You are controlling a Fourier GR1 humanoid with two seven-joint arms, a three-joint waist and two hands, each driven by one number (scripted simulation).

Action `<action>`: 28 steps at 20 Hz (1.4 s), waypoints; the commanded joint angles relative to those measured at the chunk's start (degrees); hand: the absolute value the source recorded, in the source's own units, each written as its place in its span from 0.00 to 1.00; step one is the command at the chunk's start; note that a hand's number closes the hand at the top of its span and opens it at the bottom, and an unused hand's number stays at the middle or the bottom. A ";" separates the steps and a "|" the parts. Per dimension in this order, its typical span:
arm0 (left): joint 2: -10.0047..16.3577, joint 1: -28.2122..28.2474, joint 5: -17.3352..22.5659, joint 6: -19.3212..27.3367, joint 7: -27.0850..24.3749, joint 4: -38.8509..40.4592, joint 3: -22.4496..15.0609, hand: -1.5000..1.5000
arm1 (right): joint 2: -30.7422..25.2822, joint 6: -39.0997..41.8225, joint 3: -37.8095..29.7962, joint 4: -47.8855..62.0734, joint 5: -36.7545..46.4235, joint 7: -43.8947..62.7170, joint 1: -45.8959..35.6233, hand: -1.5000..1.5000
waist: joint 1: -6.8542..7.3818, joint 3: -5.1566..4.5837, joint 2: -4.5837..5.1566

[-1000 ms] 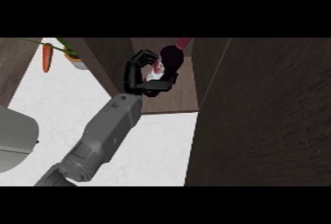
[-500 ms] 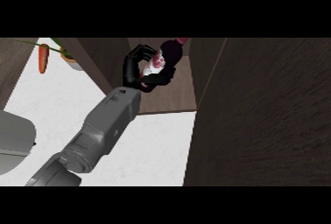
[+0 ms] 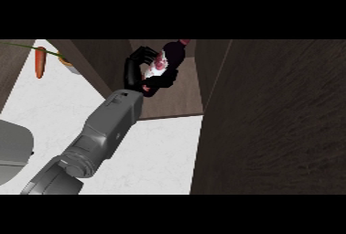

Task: Pick up the wine, place it into the cabinet and close the cabinet

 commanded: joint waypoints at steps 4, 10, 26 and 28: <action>0.02 -0.46 1.38 0.20 1.72 0.69 1.98 1.00 | 0.27 -0.35 0.60 -1.61 -1.71 1.33 -1.54 0.00 | -0.66 -0.17 0.43; -0.31 4.18 5.46 -10.64 0.12 -1.77 6.32 1.00 | 0.77 0.07 0.37 -2.46 -1.60 0.03 0.22 0.00 | -0.29 -0.16 0.42; -1.52 13.05 10.30 -16.85 -2.84 -2.84 7.01 1.00 | 1.85 0.15 0.01 -0.29 -3.28 -0.02 -1.79 0.00 | -3.87 -0.26 0.31; -1.52 11.60 10.51 -17.21 -0.33 -2.77 6.47 1.00 | 2.14 0.68 0.38 -1.14 -3.35 -0.77 -0.20 0.00 | -4.17 -0.22 0.33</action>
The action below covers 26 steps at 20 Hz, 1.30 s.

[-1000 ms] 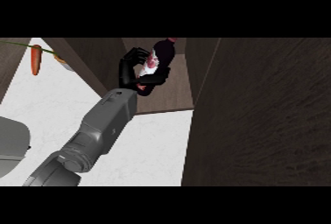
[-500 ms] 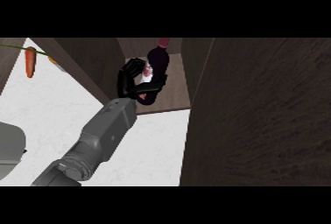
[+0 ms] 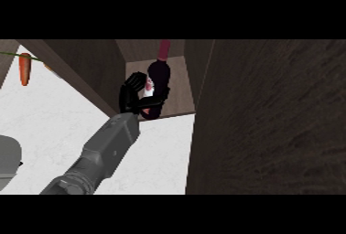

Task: Pick up the wine, place it into the cabinet and close the cabinet

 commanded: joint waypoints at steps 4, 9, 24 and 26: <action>-0.01 3.52 1.43 -0.44 -0.44 -0.77 -2.13 1.00 | -0.01 0.82 0.14 -0.67 -2.12 0.32 -0.06 0.00 | -1.11 -0.05 -0.18; 0.00 4.44 1.76 1.14 -1.47 -0.93 -3.74 1.00 | 0.37 0.22 0.29 0.34 -1.08 0.23 -1.34 0.00 | -1.16 -0.10 -0.04; -0.01 -1.09 5.37 7.04 1.38 -3.50 -6.29 1.00 | 0.70 0.87 -1.24 -0.14 -3.73 -0.19 0.39 0.00 | -1.98 0.02 0.20; -0.01 -1.58 6.04 7.36 0.85 -3.48 -5.96 1.00 | 0.76 0.28 -1.87 0.87 -2.93 -0.76 -1.06 0.00 | -1.64 -0.03 0.44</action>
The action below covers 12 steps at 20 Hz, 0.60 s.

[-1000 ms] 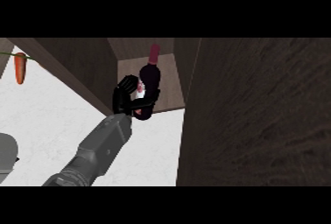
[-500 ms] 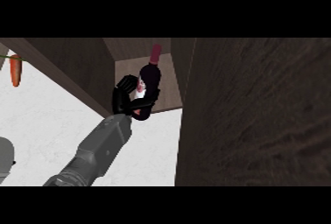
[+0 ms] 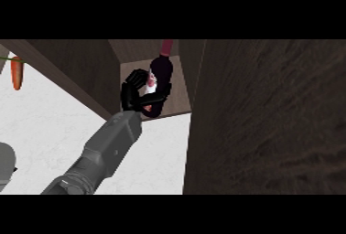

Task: Pick up the wine, place it into the cabinet and close the cabinet

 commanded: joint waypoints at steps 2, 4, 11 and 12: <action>-0.02 -4.39 1.20 2.69 2.00 0.06 -0.13 1.00 | -0.40 -0.24 0.59 -0.51 0.62 0.81 -0.47 0.00 | 0.29 -0.03 0.05; -0.03 -4.49 1.77 2.81 2.37 -0.26 -0.54 1.00 | -0.30 1.90 -0.63 0.08 -1.88 -1.61 2.06 0.00 | 0.40 0.14 0.31; -0.03 -9.29 2.13 5.76 4.93 1.62 -0.46 1.00 | -0.34 2.17 -1.46 -1.45 -2.48 -1.71 4.51 0.00 | 0.67 0.20 0.38; -0.03 -10.76 2.23 5.19 6.09 2.20 0.14 1.00 | -0.49 1.97 -1.49 -1.37 -1.32 -1.91 4.42 0.00 | 1.74 0.17 0.34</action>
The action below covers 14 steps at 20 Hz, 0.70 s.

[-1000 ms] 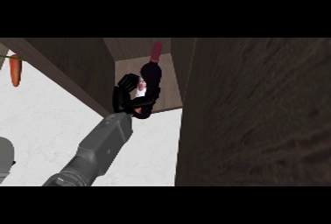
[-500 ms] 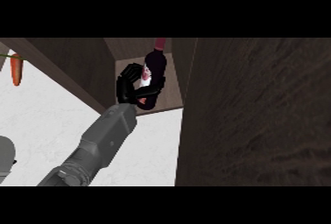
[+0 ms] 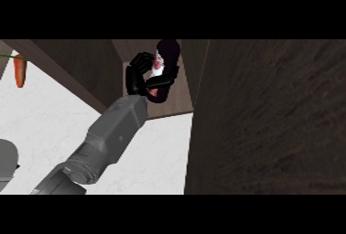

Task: Pick up the wine, place it into the cabinet and close the cabinet

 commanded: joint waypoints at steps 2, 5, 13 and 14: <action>0.00 -2.46 0.73 0.28 2.36 1.61 0.70 1.00 | -0.25 -0.17 -1.45 -0.82 -1.39 0.03 -0.21 0.00 | 0.52 -0.02 0.21; 0.00 -4.38 0.83 0.66 4.74 3.02 1.22 1.00 | -0.81 1.02 -2.06 -0.84 -1.82 -0.43 1.48 0.00 | 1.21 0.06 0.20; 2.13 -5.76 -1.69 2.73 4.31 5.99 -0.62 1.00 | -0.48 0.81 -1.17 -2.14 -0.98 -1.02 1.26 0.00 | 1.08 0.04 0.38; 2.06 -6.55 -2.69 4.71 3.94 6.64 -1.55 1.00 | -0.23 0.89 -1.29 -0.92 -1.37 -1.06 1.83 0.00 | 0.89 0.09 0.60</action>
